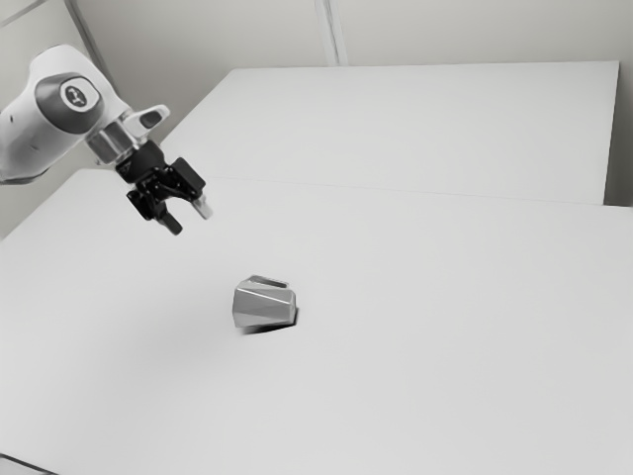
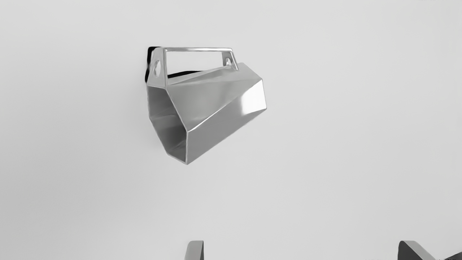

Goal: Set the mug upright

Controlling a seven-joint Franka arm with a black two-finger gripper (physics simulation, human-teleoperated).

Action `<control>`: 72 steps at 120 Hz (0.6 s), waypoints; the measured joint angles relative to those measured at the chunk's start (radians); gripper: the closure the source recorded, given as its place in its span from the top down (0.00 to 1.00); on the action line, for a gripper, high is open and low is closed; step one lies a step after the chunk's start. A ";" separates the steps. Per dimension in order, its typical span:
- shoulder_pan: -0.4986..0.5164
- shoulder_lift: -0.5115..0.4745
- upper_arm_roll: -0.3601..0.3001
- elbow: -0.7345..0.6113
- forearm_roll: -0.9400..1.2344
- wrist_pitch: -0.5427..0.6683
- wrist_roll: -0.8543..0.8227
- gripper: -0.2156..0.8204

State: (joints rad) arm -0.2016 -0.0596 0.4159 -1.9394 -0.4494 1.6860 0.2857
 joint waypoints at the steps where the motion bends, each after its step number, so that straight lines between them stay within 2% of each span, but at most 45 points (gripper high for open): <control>1: -0.002 0.001 0.004 -0.006 -0.010 0.001 0.001 0.77; 32: -0.016 0.055 0.081 -0.110 -0.255 0.031 0.058 0.77; 53: 0.006 0.162 0.101 -0.115 -0.326 0.032 0.117 0.77; 72: 0.000 0.203 0.102 -0.126 -0.356 0.031 0.171 0.77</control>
State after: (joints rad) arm -0.2014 0.1437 0.5182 -2.0652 -0.8052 1.7175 0.4569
